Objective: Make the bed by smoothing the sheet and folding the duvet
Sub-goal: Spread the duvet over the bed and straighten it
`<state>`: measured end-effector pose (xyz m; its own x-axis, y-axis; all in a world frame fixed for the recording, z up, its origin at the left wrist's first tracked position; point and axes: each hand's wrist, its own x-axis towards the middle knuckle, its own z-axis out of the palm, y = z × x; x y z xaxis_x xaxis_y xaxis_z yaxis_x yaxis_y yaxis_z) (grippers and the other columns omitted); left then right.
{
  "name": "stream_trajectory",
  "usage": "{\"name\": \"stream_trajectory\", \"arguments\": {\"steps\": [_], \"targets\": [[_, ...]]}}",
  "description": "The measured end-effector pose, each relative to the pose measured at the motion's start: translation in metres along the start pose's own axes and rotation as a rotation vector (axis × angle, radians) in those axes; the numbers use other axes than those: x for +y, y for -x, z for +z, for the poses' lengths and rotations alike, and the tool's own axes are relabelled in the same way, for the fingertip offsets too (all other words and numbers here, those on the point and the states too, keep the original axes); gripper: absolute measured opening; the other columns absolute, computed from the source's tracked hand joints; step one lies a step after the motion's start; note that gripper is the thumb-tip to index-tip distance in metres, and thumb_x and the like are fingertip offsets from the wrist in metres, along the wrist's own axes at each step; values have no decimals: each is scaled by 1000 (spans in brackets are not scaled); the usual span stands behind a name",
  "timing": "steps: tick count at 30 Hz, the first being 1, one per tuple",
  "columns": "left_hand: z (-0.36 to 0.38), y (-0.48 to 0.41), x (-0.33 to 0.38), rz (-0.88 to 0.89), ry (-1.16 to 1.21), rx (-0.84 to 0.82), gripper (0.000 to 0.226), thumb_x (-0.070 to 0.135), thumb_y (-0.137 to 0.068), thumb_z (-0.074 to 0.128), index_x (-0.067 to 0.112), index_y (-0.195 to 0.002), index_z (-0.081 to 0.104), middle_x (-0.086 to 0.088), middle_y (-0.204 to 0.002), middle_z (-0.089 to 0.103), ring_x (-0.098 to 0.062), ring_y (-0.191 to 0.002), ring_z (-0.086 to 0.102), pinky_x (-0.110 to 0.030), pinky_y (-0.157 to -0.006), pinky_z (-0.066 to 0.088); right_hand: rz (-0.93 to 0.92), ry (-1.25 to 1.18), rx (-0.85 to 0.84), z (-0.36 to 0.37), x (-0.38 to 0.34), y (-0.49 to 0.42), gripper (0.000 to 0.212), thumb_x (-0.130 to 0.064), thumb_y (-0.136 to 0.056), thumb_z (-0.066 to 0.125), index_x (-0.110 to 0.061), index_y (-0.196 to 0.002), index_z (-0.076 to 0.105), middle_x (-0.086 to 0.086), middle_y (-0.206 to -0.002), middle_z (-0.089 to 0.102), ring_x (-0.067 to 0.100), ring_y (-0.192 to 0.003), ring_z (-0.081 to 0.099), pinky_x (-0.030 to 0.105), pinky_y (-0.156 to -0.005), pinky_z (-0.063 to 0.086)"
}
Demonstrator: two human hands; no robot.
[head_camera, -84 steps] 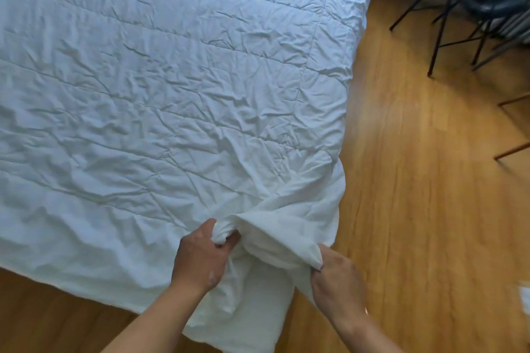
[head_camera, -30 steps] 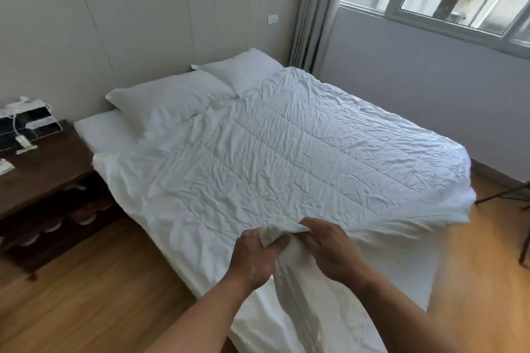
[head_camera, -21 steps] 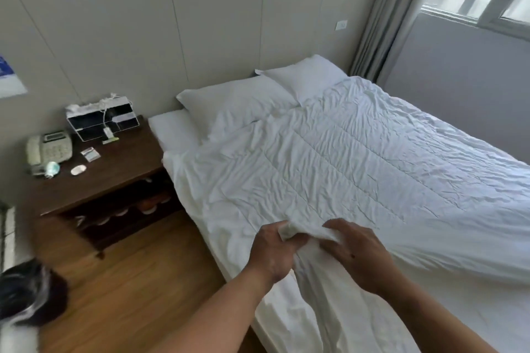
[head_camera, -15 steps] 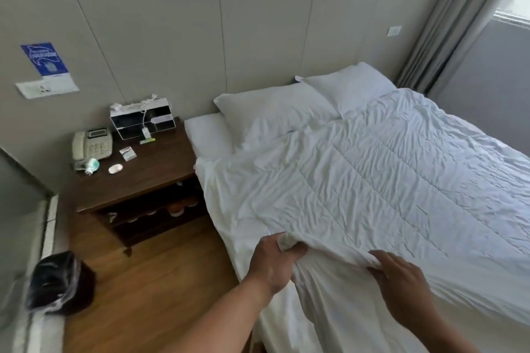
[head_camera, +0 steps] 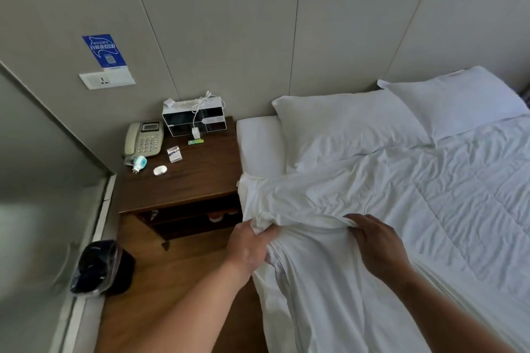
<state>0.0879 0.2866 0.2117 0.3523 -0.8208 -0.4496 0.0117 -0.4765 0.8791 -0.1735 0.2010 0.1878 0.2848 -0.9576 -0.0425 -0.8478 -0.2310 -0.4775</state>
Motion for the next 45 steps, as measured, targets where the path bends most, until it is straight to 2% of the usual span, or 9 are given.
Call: {"name": "stream_trajectory", "arguments": {"steps": [9,19,25,28,32,35,39,42,45], "targets": [[-69,-195,-6,-42,-2,122,12,32,-84,78,22,-88,78,1,-89,78,-20,-88,73,-48,-88,57,-91,-65,-197,75,-55,-172,34,-43,-94,40,-37,-116,65,-11,-101,73,16,-98,66,38,-86,52],[-45,-425,-126,-262,-153,-35,22,36,-86,76,15,-83,77,-5,-77,76,-23,-67,69,-44,-66,57,211,72,-446,242,7,-323,17,-28,-98,57,-32,-108,70,-12,-101,74,21,-99,66,34,-82,50],[-35,-493,-181,-282,-316,-10,20,34,-90,71,16,-81,71,6,-73,67,-18,-71,65,-21,-53,41,377,85,-621,326,38,-361,17,-29,-98,54,-23,-91,67,-5,-81,69,24,-85,60,38,-78,50],[-28,-513,-174,-241,-372,58,33,30,-92,70,18,-63,59,7,-61,57,-16,-58,57,-13,-42,34,392,64,-572,337,46,-393,18,-28,-97,56,-22,-86,68,-6,-77,67,23,-81,58,34,-71,45],[-23,-548,-162,-213,-555,89,51,36,-92,68,18,-52,43,5,-56,45,-20,-58,49,-23,-48,32,351,82,-519,355,56,-423,31,-32,-97,57,-19,-69,54,-5,-65,56,25,-72,49,31,-60,33],[-16,-553,-165,-244,-739,-14,43,41,-90,70,18,-62,47,7,-64,42,-19,-73,49,-26,-67,36,378,105,-537,378,64,-413,26,-41,-95,54,-27,-75,58,-5,-78,64,29,-86,57,36,-72,45],[-13,-547,-163,-111,-903,-61,34,50,-82,73,18,-94,71,-2,-85,66,-26,-83,62,-29,-69,43,328,177,-507,386,64,-404,26,-48,-95,50,-29,-107,63,-1,-105,70,28,-103,62,40,-87,48],[-6,-547,-144,-89,-1095,-114,50,46,-82,73,21,-120,54,-6,-112,64,-32,-106,59,-39,-81,51,327,220,-346,371,62,-390,49,-57,-88,58,-33,-130,54,-2,-128,57,25,-121,52,46,-108,34],[15,-543,-120,215,-1309,-176,68,37,-81,72,29,-138,35,-7,-135,46,-31,-125,43,-46,-98,41,356,110,15,336,54,-330,68,-54,-79,70,-26,-138,48,2,-140,46,25,-133,42,54,-117,25]]}}
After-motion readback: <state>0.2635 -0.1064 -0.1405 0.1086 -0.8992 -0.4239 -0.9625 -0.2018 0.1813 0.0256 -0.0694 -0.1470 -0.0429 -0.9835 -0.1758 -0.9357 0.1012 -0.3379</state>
